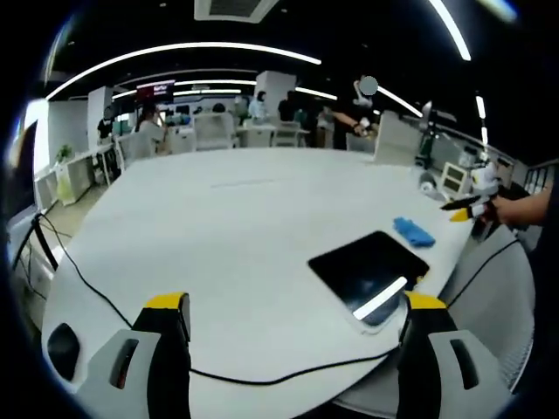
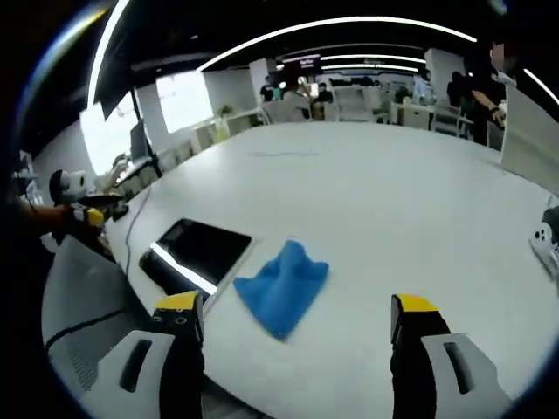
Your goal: Wipe the mirror surface with the cleaning cloth until all visible marks leave the cleaned area.
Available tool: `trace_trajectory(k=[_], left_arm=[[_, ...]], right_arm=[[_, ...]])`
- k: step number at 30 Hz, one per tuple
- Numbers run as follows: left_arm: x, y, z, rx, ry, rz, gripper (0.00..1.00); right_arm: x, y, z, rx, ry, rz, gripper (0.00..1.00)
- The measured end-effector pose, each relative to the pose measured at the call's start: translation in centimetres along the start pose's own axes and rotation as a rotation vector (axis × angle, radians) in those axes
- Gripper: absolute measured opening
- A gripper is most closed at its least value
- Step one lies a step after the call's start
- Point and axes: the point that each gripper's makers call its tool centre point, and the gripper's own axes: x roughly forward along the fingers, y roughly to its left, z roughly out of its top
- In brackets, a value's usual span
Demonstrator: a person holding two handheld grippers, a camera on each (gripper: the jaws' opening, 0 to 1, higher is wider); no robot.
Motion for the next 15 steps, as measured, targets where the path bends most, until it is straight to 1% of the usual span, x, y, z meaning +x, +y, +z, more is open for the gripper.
trace_trajectory(k=[1, 3, 5, 6, 7, 9, 11, 15], left_arm=[[-0.1, 0.0, -0.1, -0.001, 0.001, -0.001, 1.0], [-0.1, 0.0, -0.3, -0.001, 0.001, -0.004, 1.0], [-0.3, 0.0, -0.4, -0.004, -0.001, -0.008, 1.0], [-0.3, 0.0, -0.4, -0.005, -0.003, -0.009, 1.0], [-0.3, 0.1, -0.4, -0.007, -0.006, -0.01, 1.0], [-0.3, -0.1, -0.4, -0.005, -0.011, -0.012, 1.0], [-0.4, -0.2, -0.5, -0.003, -0.011, -0.022, 1.0], [-0.5, -0.4, -0.5, 0.007, -0.016, -0.029, 1.0]], right_arm=[[-0.1, 0.2, 0.0, -0.002, -0.007, 0.014, 0.99], [-0.3, 0.5, 0.1, -0.014, -0.018, 0.023, 1.0], [-0.3, 1.4, 0.4, -0.049, -0.045, 0.065, 1.0], [-0.3, 1.8, 0.2, -0.062, -0.04, 0.077, 1.0], [-0.2, 2.4, 0.1, -0.101, -0.045, 0.098, 1.0], [-0.1, 2.8, 0.0, -0.135, -0.045, 0.097, 1.0], [0.0, 3.0, -0.1, -0.127, -0.047, 0.101, 1.0], [0.1, 3.2, 0.4, -0.128, -0.064, 0.105, 1.0]])
